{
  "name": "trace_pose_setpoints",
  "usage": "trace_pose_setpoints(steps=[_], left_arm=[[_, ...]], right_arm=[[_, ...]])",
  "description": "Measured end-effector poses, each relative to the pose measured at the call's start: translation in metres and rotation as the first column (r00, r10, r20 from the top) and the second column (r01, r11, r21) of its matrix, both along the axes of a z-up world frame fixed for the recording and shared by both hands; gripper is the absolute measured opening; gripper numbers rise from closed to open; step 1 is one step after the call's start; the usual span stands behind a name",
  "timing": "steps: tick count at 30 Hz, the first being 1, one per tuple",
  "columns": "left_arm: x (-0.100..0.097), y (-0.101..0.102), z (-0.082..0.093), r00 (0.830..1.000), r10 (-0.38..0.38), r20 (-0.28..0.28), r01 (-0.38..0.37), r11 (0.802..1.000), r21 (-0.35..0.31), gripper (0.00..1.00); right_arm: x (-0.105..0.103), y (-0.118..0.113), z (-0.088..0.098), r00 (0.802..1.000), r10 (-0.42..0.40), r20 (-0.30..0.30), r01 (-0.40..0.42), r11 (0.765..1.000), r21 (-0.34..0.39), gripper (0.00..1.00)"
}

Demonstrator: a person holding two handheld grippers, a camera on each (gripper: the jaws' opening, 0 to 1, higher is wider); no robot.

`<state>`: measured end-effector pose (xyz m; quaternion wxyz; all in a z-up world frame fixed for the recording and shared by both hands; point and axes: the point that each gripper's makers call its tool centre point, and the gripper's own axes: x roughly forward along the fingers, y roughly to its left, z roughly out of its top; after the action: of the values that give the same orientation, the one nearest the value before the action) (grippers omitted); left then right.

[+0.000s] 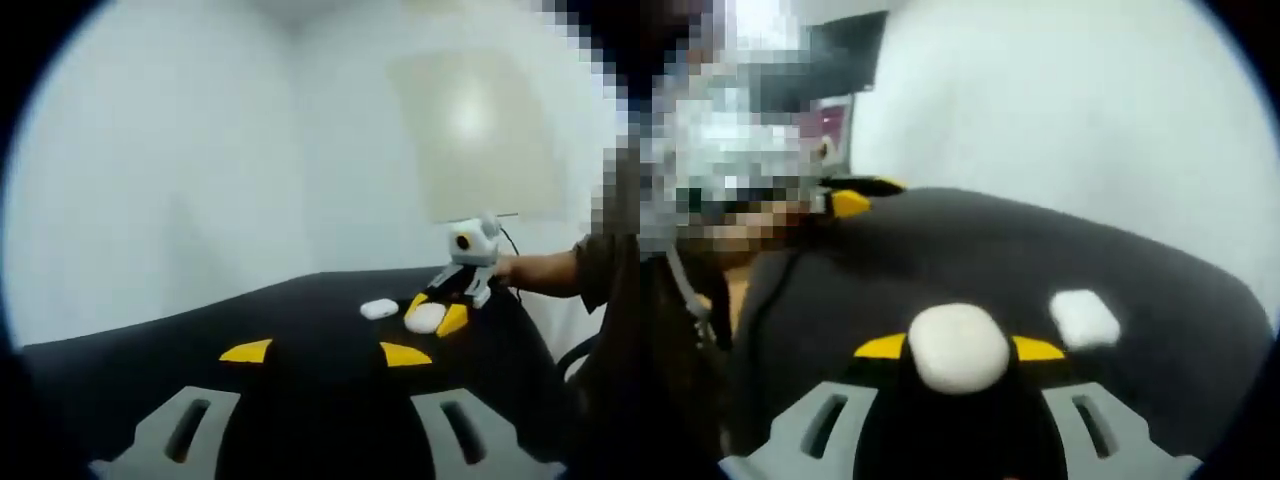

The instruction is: Pick up three earphones and place each one into its charging case using tactile feedback, ensure that each earphone is properly inserted and securely positioned inside the case.

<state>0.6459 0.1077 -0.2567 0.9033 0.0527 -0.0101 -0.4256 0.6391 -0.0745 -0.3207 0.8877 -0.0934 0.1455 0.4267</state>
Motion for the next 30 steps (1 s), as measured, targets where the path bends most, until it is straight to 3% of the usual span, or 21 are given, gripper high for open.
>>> trace_pose_setpoints(steps=[5, 9, 11, 13, 19, 22, 24, 26, 27, 30], left_arm=[[0.001, 0.001, -0.001, 1.0, 0.007, 0.004, -0.007, 1.0, 0.009, 0.37], [0.002, 0.002, -0.001, 1.0, 0.012, 0.007, -0.012, 1.0, 0.013, 0.37], [0.002, 0.002, -0.002, 1.0, 0.014, 0.005, -0.014, 1.0, 0.015, 0.37], [0.002, 0.002, -0.003, 1.0, 0.016, 0.006, -0.016, 1.0, 0.02, 0.37], [0.004, 0.004, -0.002, 1.0, 0.021, 0.0, -0.021, 1.0, 0.011, 0.37], [0.004, 0.005, -0.002, 1.0, 0.023, -0.011, -0.024, 1.0, -0.003, 0.37], [0.005, 0.006, -0.002, 0.999, 0.032, -0.013, -0.032, 0.999, -0.008, 0.37], [0.008, 0.009, 0.0, 0.999, 0.045, -0.014, -0.046, 0.999, -0.016, 0.37], [0.009, 0.011, 0.0, 0.998, 0.053, -0.015, -0.053, 0.998, -0.022, 0.37], [0.013, 0.017, 0.002, 0.997, 0.078, -0.021, -0.079, 0.996, -0.044, 0.35]], right_arm=[[0.01, -0.006, 0.0, 0.999, -0.047, 0.003, 0.047, 0.999, -0.006, 0.39], [0.022, -0.014, 0.0, 0.995, -0.099, 0.023, 0.1, 0.994, -0.054, 0.39], [0.027, -0.016, -0.001, 0.994, -0.104, 0.017, 0.105, 0.993, -0.053, 0.39], [0.029, -0.014, -0.003, 0.993, -0.112, -0.031, 0.112, 0.994, -0.001, 0.4], [0.027, -0.014, 0.001, 0.996, -0.086, 0.006, 0.086, 0.996, -0.016, 0.41], [0.026, -0.007, 0.031, 0.994, -0.084, 0.075, 0.076, 0.992, 0.104, 0.44], [0.023, 0.002, 0.057, 0.993, -0.07, 0.091, 0.047, 0.97, 0.24, 0.44], [0.017, 0.018, 0.075, 0.999, -0.006, 0.044, -0.01, 0.93, 0.367, 0.42], [0.011, 0.032, 0.081, 0.998, 0.061, 0.001, -0.055, 0.899, 0.434, 0.4], [0.008, 0.063, 0.085, 0.985, 0.158, -0.066, -0.1, 0.844, 0.527, 0.36]])
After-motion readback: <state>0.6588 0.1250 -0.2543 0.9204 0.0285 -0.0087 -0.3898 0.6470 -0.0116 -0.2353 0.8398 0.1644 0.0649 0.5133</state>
